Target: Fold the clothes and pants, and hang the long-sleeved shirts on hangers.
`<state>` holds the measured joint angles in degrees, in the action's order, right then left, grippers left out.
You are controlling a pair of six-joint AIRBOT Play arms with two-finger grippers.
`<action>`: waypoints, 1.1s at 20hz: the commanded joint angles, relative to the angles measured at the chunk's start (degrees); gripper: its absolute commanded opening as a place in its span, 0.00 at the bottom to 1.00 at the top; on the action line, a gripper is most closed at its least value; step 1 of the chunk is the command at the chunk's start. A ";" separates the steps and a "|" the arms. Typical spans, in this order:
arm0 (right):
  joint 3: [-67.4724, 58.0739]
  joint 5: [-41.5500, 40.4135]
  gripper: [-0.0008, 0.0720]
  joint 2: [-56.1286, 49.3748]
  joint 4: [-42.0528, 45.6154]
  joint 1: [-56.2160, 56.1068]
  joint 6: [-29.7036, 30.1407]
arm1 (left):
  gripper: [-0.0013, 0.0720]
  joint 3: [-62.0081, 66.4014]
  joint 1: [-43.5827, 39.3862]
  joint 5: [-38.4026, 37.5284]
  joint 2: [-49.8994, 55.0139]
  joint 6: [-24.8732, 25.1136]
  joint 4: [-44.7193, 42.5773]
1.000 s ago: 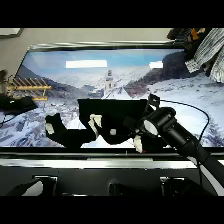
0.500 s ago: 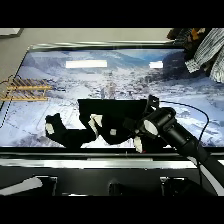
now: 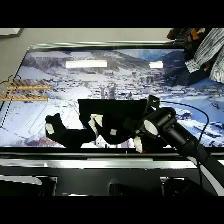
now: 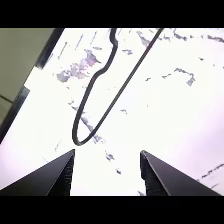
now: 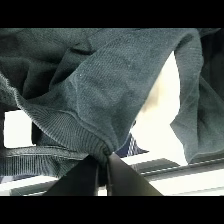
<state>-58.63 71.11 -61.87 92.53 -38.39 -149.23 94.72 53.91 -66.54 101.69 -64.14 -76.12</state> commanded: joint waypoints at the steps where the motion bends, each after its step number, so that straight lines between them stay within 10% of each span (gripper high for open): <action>1: 0.02 0.09 0.07 -0.04 0.09 0.04 -0.22 | 0.68 2.51 0.39 3.43 4.76 1.79 0.07; 15: 0.02 0.96 0.07 -0.04 0.26 0.04 -1.44 | 0.65 3.04 -2.25 1.18 9.81 6.29 -3.06; 17: 0.02 0.96 0.07 -0.04 0.33 0.04 -1.44 | 0.44 3.04 -2.54 1.05 10.01 6.32 -3.06; 22: 0.02 4.28 0.07 -0.04 1.22 0.04 -1.25 | 0.44 3.04 -2.60 0.17 10.27 6.29 -3.04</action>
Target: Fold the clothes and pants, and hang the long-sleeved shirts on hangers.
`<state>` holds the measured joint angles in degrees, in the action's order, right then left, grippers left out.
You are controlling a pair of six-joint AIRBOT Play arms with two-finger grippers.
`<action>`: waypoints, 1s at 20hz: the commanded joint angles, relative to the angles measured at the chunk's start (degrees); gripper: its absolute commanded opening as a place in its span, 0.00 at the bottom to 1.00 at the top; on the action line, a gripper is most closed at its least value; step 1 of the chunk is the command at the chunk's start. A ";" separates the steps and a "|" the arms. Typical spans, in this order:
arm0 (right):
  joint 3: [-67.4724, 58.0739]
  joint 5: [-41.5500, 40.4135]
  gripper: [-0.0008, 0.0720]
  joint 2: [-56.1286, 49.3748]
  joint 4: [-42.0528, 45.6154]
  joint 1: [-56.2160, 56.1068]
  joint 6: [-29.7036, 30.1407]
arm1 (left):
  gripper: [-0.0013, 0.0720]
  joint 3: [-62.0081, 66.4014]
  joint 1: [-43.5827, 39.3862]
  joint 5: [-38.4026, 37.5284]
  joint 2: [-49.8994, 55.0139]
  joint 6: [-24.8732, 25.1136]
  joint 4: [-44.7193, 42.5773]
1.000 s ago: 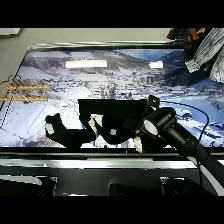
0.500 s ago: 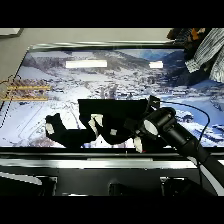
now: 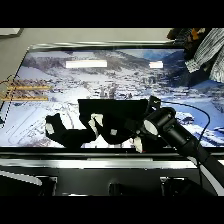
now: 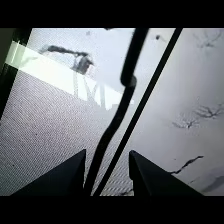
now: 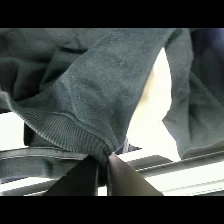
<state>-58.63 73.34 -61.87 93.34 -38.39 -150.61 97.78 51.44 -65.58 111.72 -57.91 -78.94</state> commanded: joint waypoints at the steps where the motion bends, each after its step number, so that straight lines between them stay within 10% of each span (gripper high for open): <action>1: 0.02 2.23 0.07 -0.04 0.39 0.04 0.11 | 0.44 -0.02 -0.13 -1.07 0.35 0.07 -0.22; 4: 0.02 1.49 0.07 -0.04 0.39 0.04 0.11 | 0.42 -0.02 -0.31 -1.05 0.48 0.09 -0.22; 6: 0.02 1.51 0.07 -0.04 0.39 0.04 0.11 | 0.17 -0.02 -0.63 -1.05 0.48 0.09 -0.20; 10: 0.02 1.49 0.07 -0.04 0.39 0.04 0.11 | 0.05 -0.02 -1.90 -1.51 0.76 0.11 -0.20; 20: 0.02 1.53 0.07 -0.04 0.26 0.04 0.09 | 0.05 9.14 -4.83 -1.36 -1.64 -2.01 4.72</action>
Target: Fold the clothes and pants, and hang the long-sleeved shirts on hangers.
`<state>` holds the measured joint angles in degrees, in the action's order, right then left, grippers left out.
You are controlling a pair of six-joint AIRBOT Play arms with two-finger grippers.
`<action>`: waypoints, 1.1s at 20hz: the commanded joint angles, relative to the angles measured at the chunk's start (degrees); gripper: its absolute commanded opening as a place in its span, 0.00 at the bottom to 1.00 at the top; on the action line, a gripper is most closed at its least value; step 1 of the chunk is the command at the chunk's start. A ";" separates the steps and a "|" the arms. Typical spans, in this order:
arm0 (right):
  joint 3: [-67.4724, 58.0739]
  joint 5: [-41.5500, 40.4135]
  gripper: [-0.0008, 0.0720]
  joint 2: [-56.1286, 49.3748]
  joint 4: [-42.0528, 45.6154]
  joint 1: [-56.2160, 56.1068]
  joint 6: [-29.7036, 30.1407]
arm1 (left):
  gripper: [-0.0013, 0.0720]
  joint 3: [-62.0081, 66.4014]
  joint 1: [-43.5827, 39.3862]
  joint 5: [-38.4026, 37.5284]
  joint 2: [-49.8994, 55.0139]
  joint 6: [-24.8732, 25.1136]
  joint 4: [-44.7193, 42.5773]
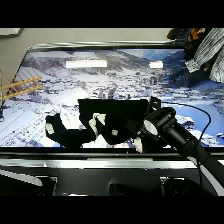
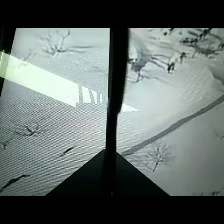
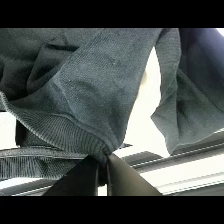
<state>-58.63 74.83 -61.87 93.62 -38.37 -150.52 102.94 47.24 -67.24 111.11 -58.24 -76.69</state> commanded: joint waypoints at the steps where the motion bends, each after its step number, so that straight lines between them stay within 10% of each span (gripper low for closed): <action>1: 0.02 0.04 0.07 -0.04 -0.09 0.02 0.00 | 0.05 6.01 -0.96 0.35 -1.44 -2.93 2.62; 11: 0.00 0.07 0.07 -0.04 1.64 0.02 0.00 | 0.05 10.21 -13.31 -2.73 -15.39 -8.85 2.73; 22: 0.02 -4.70 0.07 -0.04 -5.11 11.34 8.70 | 0.05 -32.39 -52.59 -14.12 -46.47 -8.81 -3.54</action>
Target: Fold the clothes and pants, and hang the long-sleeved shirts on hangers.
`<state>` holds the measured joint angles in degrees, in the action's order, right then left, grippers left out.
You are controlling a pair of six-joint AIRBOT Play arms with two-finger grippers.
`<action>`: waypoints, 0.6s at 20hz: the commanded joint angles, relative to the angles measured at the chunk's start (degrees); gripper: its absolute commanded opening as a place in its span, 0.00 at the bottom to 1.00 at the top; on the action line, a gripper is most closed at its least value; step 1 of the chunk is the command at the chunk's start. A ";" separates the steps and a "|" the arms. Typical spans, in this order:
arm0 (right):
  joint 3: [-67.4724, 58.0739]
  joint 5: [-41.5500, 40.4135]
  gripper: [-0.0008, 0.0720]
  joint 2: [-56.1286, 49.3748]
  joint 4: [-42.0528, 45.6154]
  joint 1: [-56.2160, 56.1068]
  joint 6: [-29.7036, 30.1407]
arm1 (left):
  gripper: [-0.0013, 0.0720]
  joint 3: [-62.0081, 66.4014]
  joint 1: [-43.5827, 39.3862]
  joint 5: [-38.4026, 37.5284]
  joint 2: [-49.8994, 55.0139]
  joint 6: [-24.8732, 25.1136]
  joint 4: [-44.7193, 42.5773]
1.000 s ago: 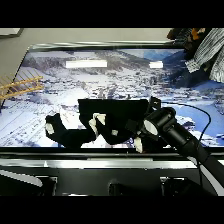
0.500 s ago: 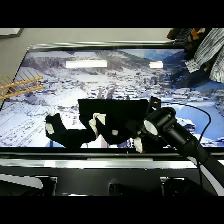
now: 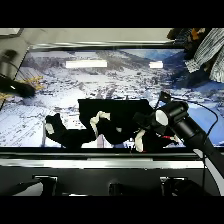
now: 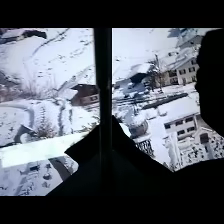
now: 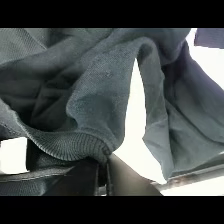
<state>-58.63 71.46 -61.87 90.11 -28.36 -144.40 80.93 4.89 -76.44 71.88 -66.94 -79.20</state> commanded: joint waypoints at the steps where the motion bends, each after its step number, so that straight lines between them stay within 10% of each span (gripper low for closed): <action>1: 0.02 -1.33 0.07 -0.04 -2.05 1.33 2.71 | 0.05 -13.35 -13.70 -6.58 -9.35 -0.44 -0.79; 6: 0.02 -1.38 0.07 -0.04 -0.24 1.33 3.85 | 0.05 -19.12 -24.90 -12.13 -16.04 -1.20 -0.63; 12: 0.02 -1.64 0.07 -0.04 1.99 1.33 3.32 | 0.05 -24.74 -24.46 -13.07 -27.23 11.82 -1.44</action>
<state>-58.63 70.04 -61.87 90.96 -27.07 -140.84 58.72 -19.16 -88.58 49.56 -60.88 -80.03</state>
